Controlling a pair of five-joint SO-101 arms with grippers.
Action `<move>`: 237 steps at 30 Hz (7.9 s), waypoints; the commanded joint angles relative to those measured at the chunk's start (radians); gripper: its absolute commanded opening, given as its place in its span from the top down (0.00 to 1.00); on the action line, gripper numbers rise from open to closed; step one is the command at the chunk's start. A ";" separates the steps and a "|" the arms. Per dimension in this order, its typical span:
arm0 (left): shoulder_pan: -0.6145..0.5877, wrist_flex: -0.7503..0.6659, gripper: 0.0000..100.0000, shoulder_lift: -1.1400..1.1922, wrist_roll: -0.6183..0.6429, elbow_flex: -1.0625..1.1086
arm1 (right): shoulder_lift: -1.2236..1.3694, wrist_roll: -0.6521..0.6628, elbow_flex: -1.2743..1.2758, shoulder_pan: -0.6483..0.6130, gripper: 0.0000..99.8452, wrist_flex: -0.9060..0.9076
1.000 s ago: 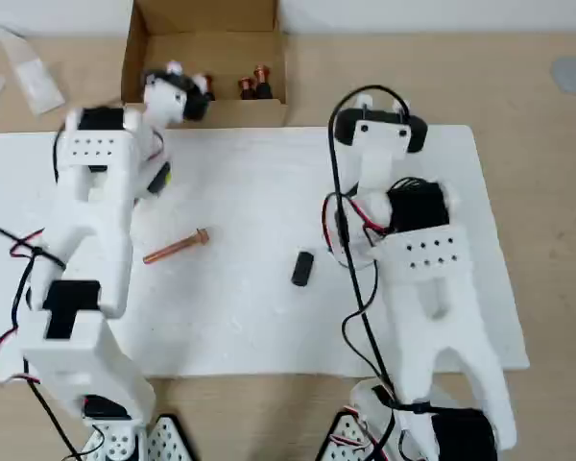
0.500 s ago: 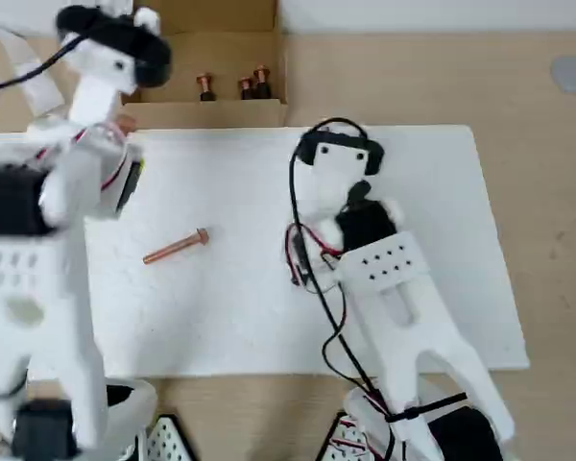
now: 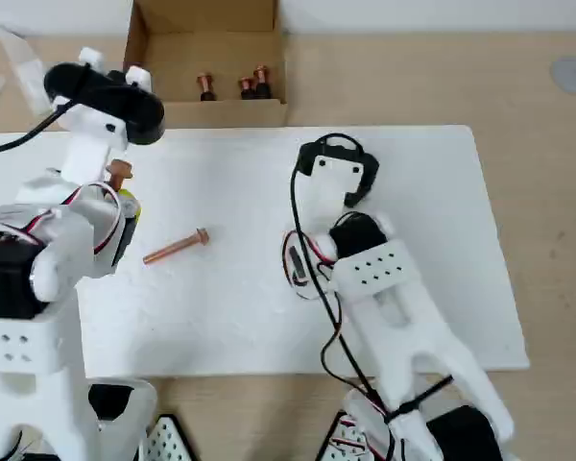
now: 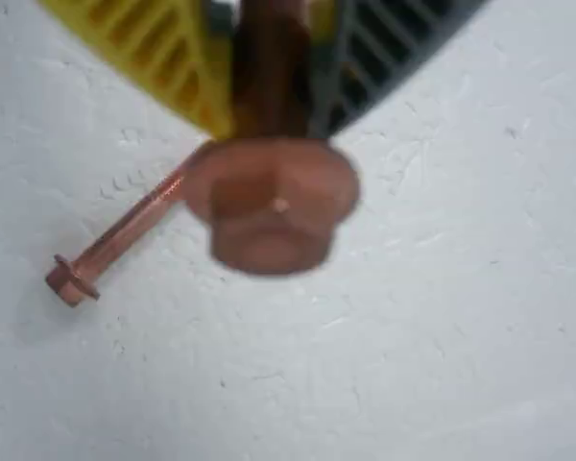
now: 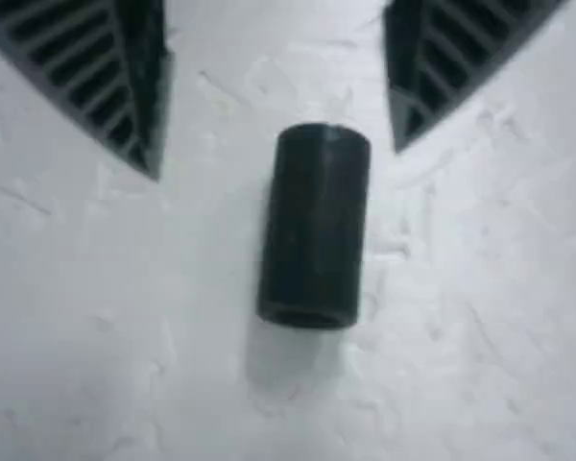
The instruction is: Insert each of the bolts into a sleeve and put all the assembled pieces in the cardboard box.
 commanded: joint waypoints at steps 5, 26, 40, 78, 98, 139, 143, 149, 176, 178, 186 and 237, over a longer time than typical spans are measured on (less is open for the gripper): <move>0.014 0.003 0.99 -0.028 0.012 0.003 | 0.162 -0.012 0.051 -0.018 0.81 -0.150; 0.012 0.006 0.99 -0.028 0.012 0.003 | 0.377 -0.002 0.044 -0.019 0.99 -0.244; 0.014 -0.017 0.99 -0.110 0.365 -0.241 | 0.160 0.029 -0.449 -0.015 0.99 0.110; 0.390 -1.074 0.99 -0.440 0.583 0.700 | -1.400 0.689 0.931 -0.360 0.99 -0.977; 0.393 -0.795 0.99 -0.575 0.741 0.701 | -1.400 0.683 0.931 -0.295 0.99 -0.977; 0.436 -0.991 0.99 -0.575 0.632 0.890 | -1.402 0.628 0.932 -0.295 0.99 -0.976; 0.468 -0.905 0.99 -0.575 0.594 0.868 | -1.402 0.628 0.932 -0.294 0.99 -0.976; 0.568 -0.741 0.99 -0.575 0.537 0.779 | -1.400 0.628 0.932 -0.294 0.99 -0.976; 0.474 -0.232 0.90 -0.306 0.529 0.164 | -1.400 0.631 0.845 -0.194 0.99 -0.835; 0.419 -0.226 0.94 -0.239 0.448 0.147 | -1.395 0.634 0.822 -0.168 0.99 -0.881; 0.344 -0.155 0.95 0.070 0.354 0.143 | -1.152 0.643 0.708 -0.105 0.99 -0.968; 0.038 -0.454 0.95 -0.288 0.470 0.537 | 1.931 0.647 -2.288 0.110 0.99 -0.698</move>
